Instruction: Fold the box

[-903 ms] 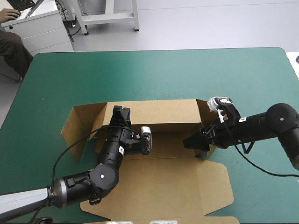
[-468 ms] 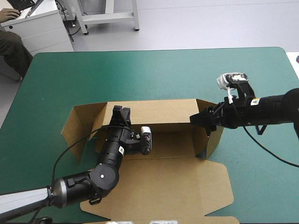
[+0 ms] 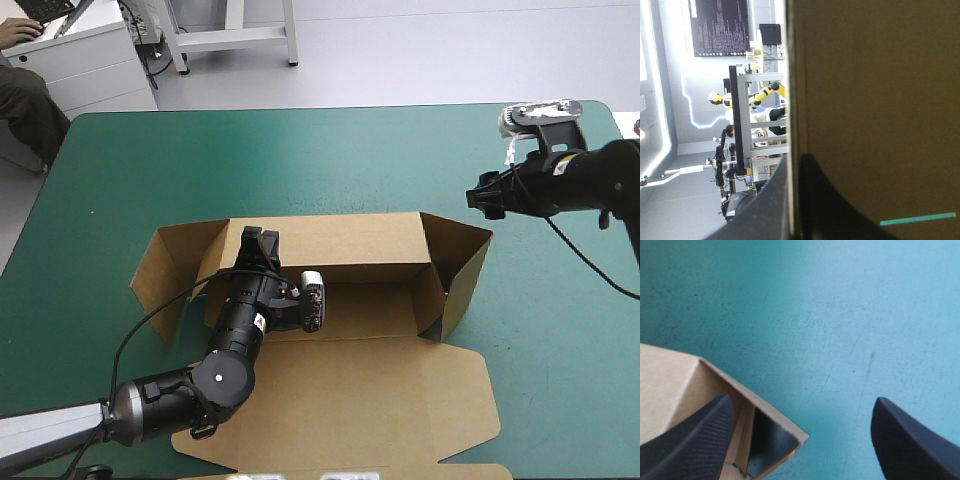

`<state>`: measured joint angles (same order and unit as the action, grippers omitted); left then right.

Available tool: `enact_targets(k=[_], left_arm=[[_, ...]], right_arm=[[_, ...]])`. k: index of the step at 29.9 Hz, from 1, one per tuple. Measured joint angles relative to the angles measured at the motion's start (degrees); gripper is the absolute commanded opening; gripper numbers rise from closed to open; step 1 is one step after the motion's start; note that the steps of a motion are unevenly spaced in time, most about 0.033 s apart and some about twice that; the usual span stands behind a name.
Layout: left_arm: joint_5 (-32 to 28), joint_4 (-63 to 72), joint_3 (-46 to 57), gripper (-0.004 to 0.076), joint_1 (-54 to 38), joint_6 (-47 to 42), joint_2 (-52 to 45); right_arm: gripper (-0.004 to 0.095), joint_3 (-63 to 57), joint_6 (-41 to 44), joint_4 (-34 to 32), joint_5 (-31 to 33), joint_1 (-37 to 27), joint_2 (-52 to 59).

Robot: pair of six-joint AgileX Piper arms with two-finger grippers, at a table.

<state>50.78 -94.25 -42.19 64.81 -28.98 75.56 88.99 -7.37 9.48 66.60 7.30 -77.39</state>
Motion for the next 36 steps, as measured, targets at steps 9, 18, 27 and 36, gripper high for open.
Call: enact_targets(k=[9,18,27,36], left_arm=[[0.00,0.00,0.00,-0.0010,0.00,0.00,0.00],[0.00,0.00,0.00,-0.0010,0.00,0.00,0.00],[0.05,0.00,0.00,-0.0010,0.00,0.00,0.00],[0.05,0.00,0.00,-0.0010,0.00,0.00,0.00]], right_arm=[[0.0701,0.03,-3.68,-0.07,-3.33,-4.21,-11.68],[0.0701,-1.63,-12.76,7.70,1.44,-6.21,-12.73],[0.0701,-12.27,-17.10,11.79,-0.91,-6.28,-11.53],[0.0701,-24.48,-25.98,18.75,-6.80,-6.28,-3.32]])
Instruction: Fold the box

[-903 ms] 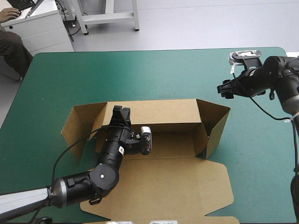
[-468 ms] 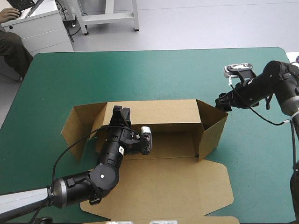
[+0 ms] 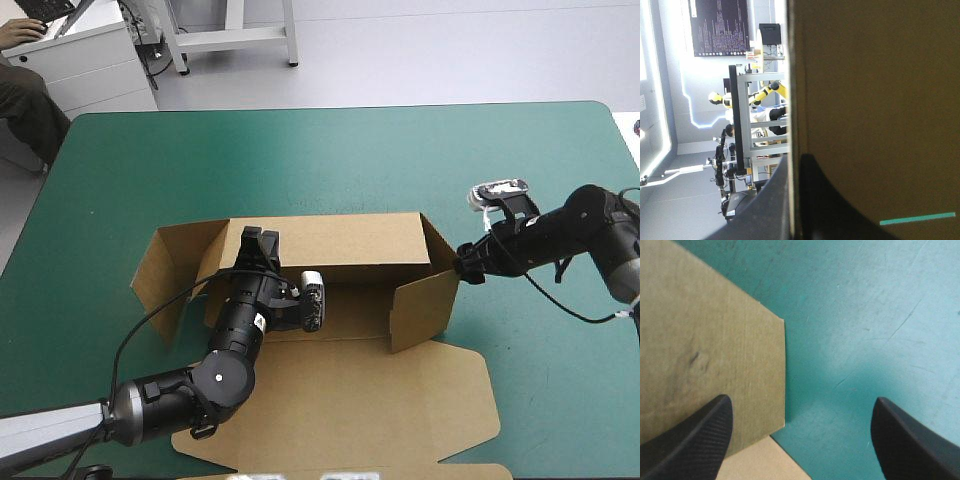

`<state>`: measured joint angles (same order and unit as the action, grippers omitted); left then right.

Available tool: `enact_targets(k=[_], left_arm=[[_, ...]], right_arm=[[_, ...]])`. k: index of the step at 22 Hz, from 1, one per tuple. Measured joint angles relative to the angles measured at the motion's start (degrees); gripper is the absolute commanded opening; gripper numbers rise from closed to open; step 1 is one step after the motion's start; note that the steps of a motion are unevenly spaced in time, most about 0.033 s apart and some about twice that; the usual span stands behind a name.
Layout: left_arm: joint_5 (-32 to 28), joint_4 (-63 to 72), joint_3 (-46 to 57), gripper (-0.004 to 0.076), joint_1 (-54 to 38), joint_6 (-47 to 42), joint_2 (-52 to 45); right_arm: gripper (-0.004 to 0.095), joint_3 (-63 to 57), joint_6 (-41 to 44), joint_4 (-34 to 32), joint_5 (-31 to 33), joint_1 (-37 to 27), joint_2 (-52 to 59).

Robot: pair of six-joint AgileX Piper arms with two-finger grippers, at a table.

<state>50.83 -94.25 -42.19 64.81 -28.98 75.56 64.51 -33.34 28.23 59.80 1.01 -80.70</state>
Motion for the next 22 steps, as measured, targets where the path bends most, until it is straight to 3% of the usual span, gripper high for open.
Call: enact_targets(k=[7,14,22], left_arm=[[0.00,0.00,0.00,-0.0010,0.00,-0.05,0.00],[0.00,0.02,0.00,-0.0010,0.00,-0.05,0.00],[0.00,0.02,0.00,-0.0010,0.00,-0.05,0.00]], right_arm=[[0.0701,-9.38,-6.90,3.09,-1.49,0.00,6.43],[0.0701,-16.21,-25.10,17.68,-4.88,0.00,7.26],[0.0701,-20.16,-27.35,25.64,-6.34,0.00,8.61]])
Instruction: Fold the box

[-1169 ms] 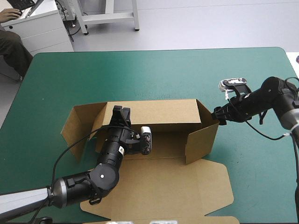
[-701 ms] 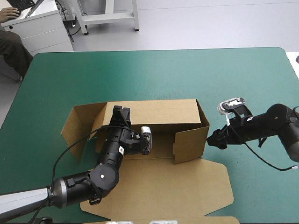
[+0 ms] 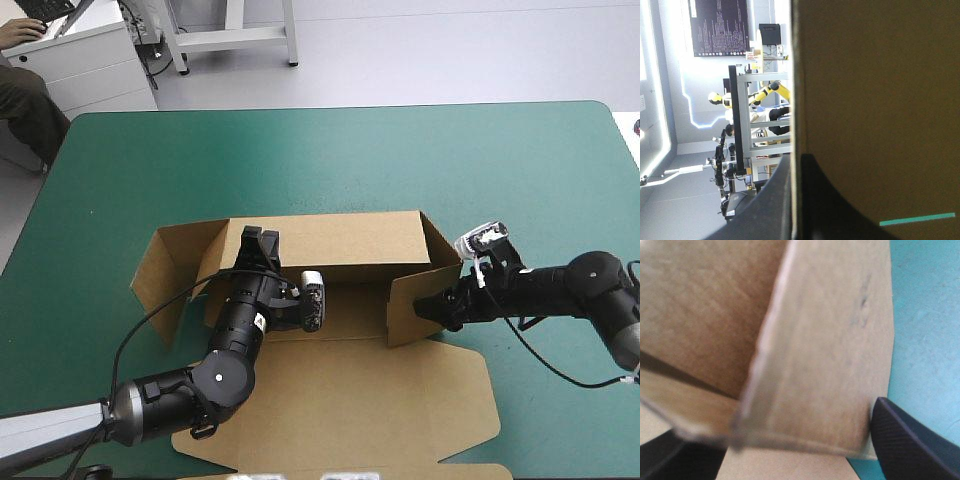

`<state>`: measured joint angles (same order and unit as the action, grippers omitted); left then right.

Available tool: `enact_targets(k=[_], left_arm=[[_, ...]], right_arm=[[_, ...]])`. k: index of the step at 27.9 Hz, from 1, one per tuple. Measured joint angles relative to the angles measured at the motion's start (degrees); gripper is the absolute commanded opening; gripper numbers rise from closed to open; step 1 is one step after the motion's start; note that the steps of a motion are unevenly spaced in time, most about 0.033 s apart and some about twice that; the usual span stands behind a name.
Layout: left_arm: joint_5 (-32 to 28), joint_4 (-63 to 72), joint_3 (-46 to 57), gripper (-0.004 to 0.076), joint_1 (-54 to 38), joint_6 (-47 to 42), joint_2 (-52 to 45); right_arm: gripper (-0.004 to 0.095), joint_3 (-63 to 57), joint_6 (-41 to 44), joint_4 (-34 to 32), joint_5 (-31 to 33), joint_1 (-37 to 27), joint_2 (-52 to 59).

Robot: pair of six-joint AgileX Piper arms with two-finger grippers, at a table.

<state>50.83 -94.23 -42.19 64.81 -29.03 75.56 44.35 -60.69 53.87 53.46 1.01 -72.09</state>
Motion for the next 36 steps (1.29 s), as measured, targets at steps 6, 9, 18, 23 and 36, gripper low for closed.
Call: enact_targets(k=[6,9,18,23,36], left_arm=[[0.00,0.00,0.00,-0.0010,0.00,-0.30,0.00],[-0.05,0.00,0.00,-0.0010,0.00,-0.83,0.00],[0.18,0.04,0.00,-0.0010,0.00,-1.45,0.00],[0.20,0.04,0.00,-0.0010,0.00,-1.45,0.00],[1.67,0.40,0.00,0.0010,0.00,-1.45,0.00]], right_arm=[[0.0701,-1.82,8.67,-4.75,-11.98,9.98,6.19],[0.0701,-1.82,18.60,-13.08,-17.04,16.07,6.61],[0.0701,-2.12,45.56,-34.19,-29.50,30.56,6.61],[0.0691,-2.16,60.38,-46.08,-32.46,33.63,6.61],[-0.0011,-2.29,71.17,-55.37,-33.52,34.96,6.61]])
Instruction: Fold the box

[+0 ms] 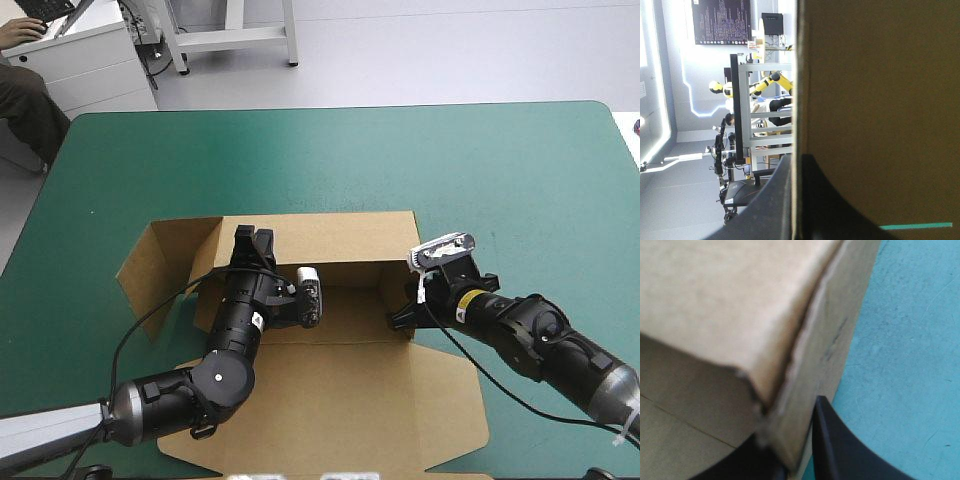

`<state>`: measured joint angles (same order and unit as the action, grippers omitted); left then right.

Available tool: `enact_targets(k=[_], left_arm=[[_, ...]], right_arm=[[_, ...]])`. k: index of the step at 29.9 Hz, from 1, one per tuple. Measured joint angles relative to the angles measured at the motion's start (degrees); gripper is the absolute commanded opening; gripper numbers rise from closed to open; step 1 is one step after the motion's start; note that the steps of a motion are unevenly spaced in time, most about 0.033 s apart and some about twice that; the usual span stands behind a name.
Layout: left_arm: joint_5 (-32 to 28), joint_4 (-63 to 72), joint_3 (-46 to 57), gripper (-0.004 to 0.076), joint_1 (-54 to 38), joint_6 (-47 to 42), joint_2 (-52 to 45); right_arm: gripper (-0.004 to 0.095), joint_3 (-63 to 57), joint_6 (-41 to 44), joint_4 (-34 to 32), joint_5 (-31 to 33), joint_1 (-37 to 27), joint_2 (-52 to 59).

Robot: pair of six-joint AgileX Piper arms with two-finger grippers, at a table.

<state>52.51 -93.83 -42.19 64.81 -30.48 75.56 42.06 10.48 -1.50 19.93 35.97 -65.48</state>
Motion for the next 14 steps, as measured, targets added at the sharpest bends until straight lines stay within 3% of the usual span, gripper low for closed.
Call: enact_targets(k=[2,7,9,14], left_arm=[[-0.15,-0.16,0.00,0.0056,0.00,0.00,0.00],[-1.30,-0.42,0.00,0.0310,0.00,0.00,0.00],[-1.54,-0.44,0.00,0.0370,0.06,-0.34,0.00],[-0.70,-0.98,0.00,0.0375,0.99,-2.24,0.00]], right_arm=[[-0.0011,0.00,0.11,-0.29,0.00,0.00,0.00],[-0.0010,0.00,0.11,-0.24,-0.83,0.00,0.00],[-0.0010,0.00,0.11,-0.24,-1.16,0.00,-0.05],[0.0004,-0.23,0.16,-0.24,-2.40,0.05,-0.05]])
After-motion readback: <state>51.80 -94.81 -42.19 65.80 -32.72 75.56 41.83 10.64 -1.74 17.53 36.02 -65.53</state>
